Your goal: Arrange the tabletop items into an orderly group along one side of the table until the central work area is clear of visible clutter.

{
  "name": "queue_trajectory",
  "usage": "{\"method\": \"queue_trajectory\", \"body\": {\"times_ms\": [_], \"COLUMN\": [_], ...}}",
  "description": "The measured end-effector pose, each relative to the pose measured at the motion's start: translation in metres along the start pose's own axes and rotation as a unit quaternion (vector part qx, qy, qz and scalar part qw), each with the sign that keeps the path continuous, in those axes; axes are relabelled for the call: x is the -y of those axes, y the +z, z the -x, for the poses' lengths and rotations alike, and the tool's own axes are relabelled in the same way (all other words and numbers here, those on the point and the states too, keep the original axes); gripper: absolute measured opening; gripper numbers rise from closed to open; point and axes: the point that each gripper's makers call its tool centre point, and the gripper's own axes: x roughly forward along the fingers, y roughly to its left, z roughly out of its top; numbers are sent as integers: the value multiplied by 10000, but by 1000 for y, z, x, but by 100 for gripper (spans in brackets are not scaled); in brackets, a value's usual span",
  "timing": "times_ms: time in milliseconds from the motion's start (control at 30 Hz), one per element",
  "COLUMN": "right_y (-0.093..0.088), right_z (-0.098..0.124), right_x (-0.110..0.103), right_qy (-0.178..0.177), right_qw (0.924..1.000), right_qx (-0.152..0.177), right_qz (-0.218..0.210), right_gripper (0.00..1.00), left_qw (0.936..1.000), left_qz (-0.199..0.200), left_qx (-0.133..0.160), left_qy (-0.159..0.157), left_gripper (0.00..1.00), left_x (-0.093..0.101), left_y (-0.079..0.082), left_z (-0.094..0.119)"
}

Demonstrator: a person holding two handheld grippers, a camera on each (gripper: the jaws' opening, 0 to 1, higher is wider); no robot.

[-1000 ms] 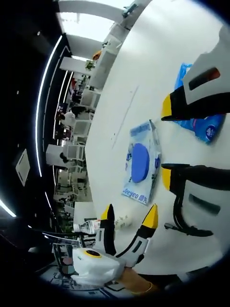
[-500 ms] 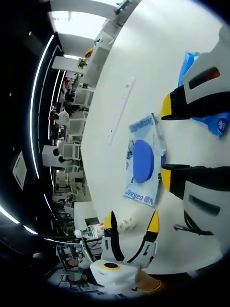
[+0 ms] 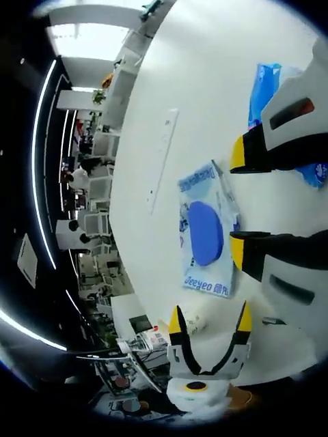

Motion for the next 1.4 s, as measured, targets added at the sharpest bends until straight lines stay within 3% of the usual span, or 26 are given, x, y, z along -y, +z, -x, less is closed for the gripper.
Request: {"method": "queue_trajectory", "body": {"times_ms": [267,467,633,1100,1400], "right_y": [2,-3,-5,0,0], "right_z": [-10,-20,-31,-55,-74], "right_x": [11,23,28,39,53], "right_qy": [-73,-161,-184,-343,-440], "right_qw": [9991,9967,9929,9870,9818], "right_qx": [-264,-355,-476,-716,-902], "right_qz": [-333,-710,-1073,-1397,-1612], "right_gripper": [32,30,30,30,27], "left_qw": [9996,9971,9964,9885,9820], "left_qz": [-265,-751,-828,-1464,-1836], "left_qx": [-69,-96,-145,-337,-372], "left_qy": [-34,-14,-67,-185,-251], "left_gripper": [63,59,59,56,47], "left_x": [-1,-4,-7,-10,-7], "left_y": [-4,0,-1,-4,-4], "left_z": [-3,-3,-6,-14,-18]}}
